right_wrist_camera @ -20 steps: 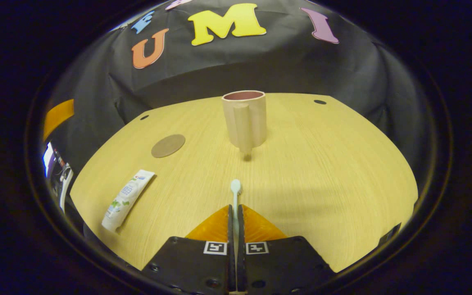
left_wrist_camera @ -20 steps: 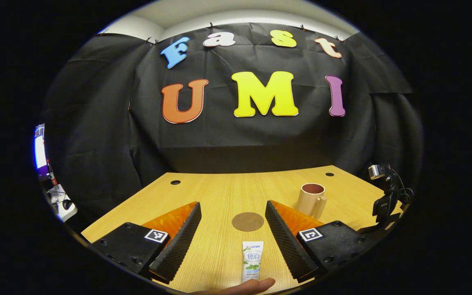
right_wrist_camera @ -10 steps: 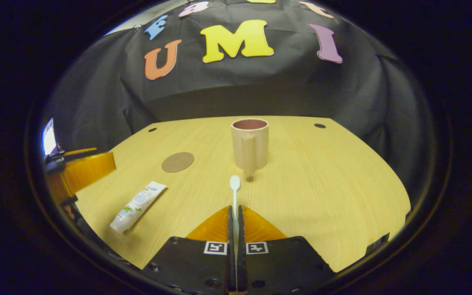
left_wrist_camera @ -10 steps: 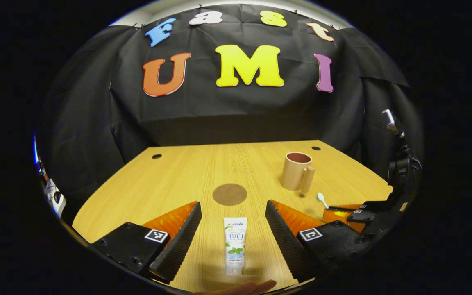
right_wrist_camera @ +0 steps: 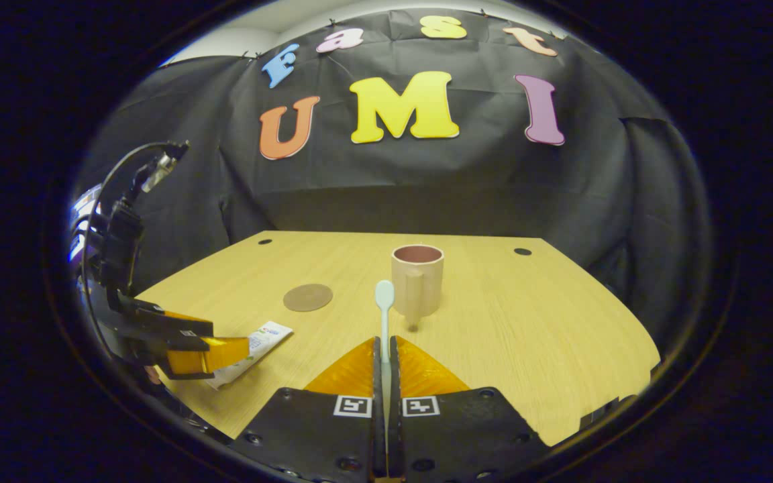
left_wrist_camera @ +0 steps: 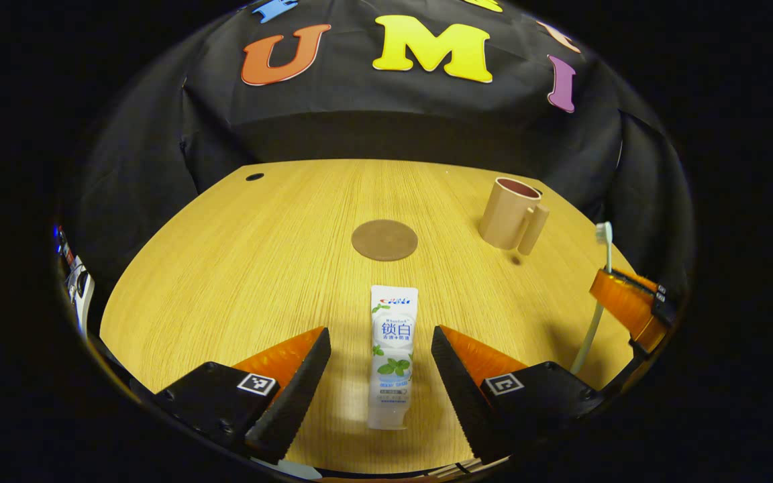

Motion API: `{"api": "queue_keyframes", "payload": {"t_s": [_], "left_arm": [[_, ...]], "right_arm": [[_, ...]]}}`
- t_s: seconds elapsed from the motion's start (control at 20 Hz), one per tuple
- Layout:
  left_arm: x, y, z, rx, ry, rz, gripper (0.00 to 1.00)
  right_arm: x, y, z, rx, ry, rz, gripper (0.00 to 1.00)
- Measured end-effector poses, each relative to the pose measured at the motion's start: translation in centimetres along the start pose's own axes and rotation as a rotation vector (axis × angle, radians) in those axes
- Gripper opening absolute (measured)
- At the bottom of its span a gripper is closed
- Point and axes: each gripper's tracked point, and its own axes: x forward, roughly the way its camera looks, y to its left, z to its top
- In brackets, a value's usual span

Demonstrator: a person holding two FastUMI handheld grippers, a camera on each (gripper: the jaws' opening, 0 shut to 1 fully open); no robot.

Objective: Put the toothbrush and toothpaste on the desktop into the cup, then pick up the cup and place it on the coaster on the desktop.

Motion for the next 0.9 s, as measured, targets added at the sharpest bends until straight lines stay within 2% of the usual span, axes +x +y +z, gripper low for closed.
{"api": "queue_keyframes", "payload": {"t_s": [0.1,0.15,0.3,0.35,0.6,0.7,0.75,0.9], "left_arm": [[0.4,0.0,-0.3,0.019,0.010,0.008,0.93],[0.4,-0.2,-0.5,0.025,0.022,0.004,0.84],[0.8,-0.9,-1.7,0.051,0.076,-0.008,0.75],[1.1,-1.0,-1.9,0.058,0.086,-0.004,0.69],[2.0,-1.1,-2.8,0.029,0.128,-0.007,0.63],[2.2,-0.9,-2.6,0.019,0.128,-0.004,0.59],[2.1,-0.9,-2.5,0.019,0.124,-0.006,0.53],[2.2,-0.8,-2.6,0.036,0.120,-0.010,0.47]], "right_arm": [[-0.6,-0.7,1.1,-0.009,-0.045,-0.019,0.02],[-1.0,-0.8,1.6,-0.005,-0.060,-0.021,0.02],[-1.8,-1.6,2.5,0.012,-0.090,-0.036,0.02],[-1.9,-1.9,2.8,0.015,-0.098,-0.044,0.02],[-2.7,-3.3,4.6,0.036,-0.140,-0.075,0.02],[-2.9,-3.8,5.3,0.036,-0.156,-0.089,0.02],[-3.0,-3.9,5.6,0.037,-0.162,-0.095,0.02],[-3.0,-4.1,6.3,0.033,-0.174,-0.105,0.02]]}}
